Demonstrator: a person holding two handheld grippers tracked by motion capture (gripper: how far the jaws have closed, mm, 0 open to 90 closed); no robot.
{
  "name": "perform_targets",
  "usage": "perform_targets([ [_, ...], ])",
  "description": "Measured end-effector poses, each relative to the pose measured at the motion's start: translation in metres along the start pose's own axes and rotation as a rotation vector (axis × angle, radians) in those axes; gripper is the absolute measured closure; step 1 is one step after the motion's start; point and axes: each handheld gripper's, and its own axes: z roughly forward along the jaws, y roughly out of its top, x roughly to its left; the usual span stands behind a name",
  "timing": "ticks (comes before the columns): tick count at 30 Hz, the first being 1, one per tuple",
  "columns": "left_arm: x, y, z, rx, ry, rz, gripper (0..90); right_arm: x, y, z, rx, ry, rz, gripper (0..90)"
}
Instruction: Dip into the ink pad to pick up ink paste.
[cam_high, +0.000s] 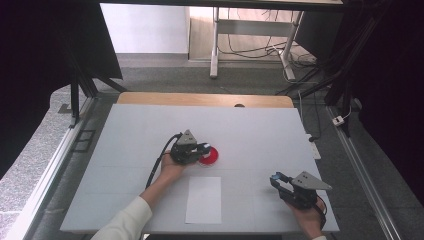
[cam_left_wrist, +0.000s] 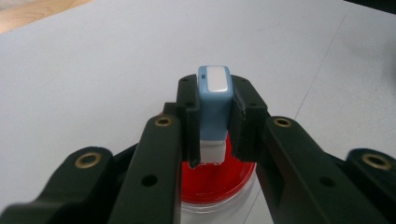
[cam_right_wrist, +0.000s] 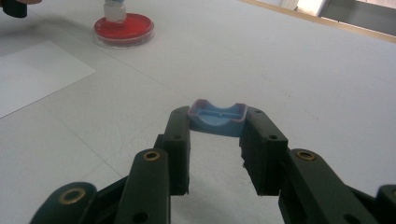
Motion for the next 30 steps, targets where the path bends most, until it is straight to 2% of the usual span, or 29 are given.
perform_targets([
  [10,0.0008,-0.0040,0.0015,-0.010,0.007,-0.007,75.4,-0.0006,-0.0001,-0.0001,0.001,0.003,0.001,64.0],
  [16,-0.0005,-0.0042,0.0018,-0.022,0.009,0.006,75.4,-0.0003,-0.0001,0.0000,0.002,0.003,-0.003,63.9],
  [30,-0.0014,-0.0081,0.0027,-0.010,0.021,0.022,75.4,-0.0005,-0.0003,0.0002,0.005,0.008,-0.003,63.9],
])
